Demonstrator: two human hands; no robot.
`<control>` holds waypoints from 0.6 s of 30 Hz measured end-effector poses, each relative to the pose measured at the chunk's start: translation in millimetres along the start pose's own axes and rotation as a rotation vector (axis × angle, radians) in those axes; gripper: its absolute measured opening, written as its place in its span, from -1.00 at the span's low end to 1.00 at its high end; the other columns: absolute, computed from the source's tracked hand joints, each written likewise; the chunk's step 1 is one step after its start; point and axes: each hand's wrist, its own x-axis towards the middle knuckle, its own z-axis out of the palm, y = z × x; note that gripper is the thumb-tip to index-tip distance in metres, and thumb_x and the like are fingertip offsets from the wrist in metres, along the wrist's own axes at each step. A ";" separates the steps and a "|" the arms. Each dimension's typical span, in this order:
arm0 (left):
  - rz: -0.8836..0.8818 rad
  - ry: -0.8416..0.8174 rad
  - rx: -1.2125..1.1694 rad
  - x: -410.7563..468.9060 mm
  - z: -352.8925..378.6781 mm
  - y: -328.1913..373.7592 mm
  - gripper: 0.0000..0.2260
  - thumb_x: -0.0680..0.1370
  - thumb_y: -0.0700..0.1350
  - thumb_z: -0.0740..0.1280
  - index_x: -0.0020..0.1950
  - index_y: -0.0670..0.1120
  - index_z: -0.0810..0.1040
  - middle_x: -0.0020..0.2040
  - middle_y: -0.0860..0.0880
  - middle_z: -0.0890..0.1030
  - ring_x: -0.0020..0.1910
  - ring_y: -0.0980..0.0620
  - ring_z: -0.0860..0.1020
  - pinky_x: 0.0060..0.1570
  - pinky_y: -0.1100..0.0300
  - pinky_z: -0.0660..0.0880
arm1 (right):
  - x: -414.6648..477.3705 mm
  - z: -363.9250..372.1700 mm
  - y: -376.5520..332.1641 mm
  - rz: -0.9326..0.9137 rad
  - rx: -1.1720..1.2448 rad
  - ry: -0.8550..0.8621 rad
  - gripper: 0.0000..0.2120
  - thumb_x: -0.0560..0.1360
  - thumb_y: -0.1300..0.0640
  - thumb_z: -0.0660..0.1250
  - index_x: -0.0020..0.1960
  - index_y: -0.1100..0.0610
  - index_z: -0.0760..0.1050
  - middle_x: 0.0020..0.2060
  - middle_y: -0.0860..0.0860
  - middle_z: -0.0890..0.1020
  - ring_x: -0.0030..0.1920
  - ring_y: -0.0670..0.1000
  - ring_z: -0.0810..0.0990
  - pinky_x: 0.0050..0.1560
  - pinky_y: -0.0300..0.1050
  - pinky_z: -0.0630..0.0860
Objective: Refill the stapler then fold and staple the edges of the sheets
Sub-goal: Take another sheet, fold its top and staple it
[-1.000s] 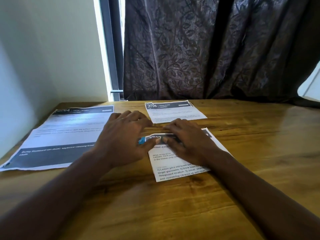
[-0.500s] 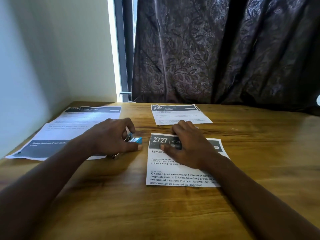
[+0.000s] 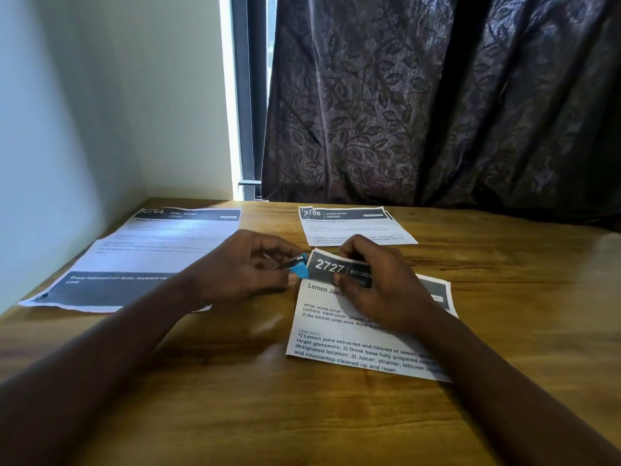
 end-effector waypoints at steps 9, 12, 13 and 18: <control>-0.006 -0.094 -0.296 -2.4 2.5 -8.0 -0.38 0.27 0.11 0.63 0.26 -0.11 0.64 0.19 -0.09 0.71 0.22 -0.09 0.66 0.13 0.03 0.65 | 0.6 6.6 -6.0 -0.021 0.080 0.024 -0.85 0.55 -0.04 0.42 0.07 -0.05 0.53 -0.14 -0.12 0.67 -0.14 -0.12 0.62 -0.14 -0.06 0.55; -0.035 -0.132 -0.359 -2.9 1.7 -7.6 -0.51 0.37 -0.07 0.57 0.27 -0.15 0.62 0.19 -0.13 0.70 0.23 -0.13 0.65 0.14 0.02 0.64 | 0.2 8.1 -5.8 0.002 0.074 0.026 -0.87 0.55 -0.02 0.43 0.05 -0.05 0.51 -0.16 -0.12 0.67 -0.14 -0.11 0.61 -0.15 -0.03 0.55; -0.044 -0.141 -0.366 -2.7 1.0 -7.4 -0.54 0.39 -0.11 0.55 0.27 -0.15 0.62 0.19 -0.14 0.71 0.23 -0.13 0.65 0.14 0.02 0.64 | 0.4 8.3 -5.5 0.010 0.076 0.026 -0.86 0.55 -0.02 0.43 0.05 -0.05 0.52 -0.16 -0.12 0.67 -0.13 -0.11 0.62 -0.14 -0.01 0.56; -0.050 -0.141 -0.320 -1.2 2.3 -5.8 -0.53 0.36 -0.06 0.58 0.23 -0.14 0.65 0.17 -0.12 0.71 0.22 -0.11 0.66 0.16 -0.04 0.64 | 0.5 10.3 -6.8 0.000 0.106 0.038 -0.89 0.57 -0.01 0.41 0.08 -0.05 0.56 -0.16 -0.11 0.70 -0.11 -0.09 0.66 -0.09 0.03 0.58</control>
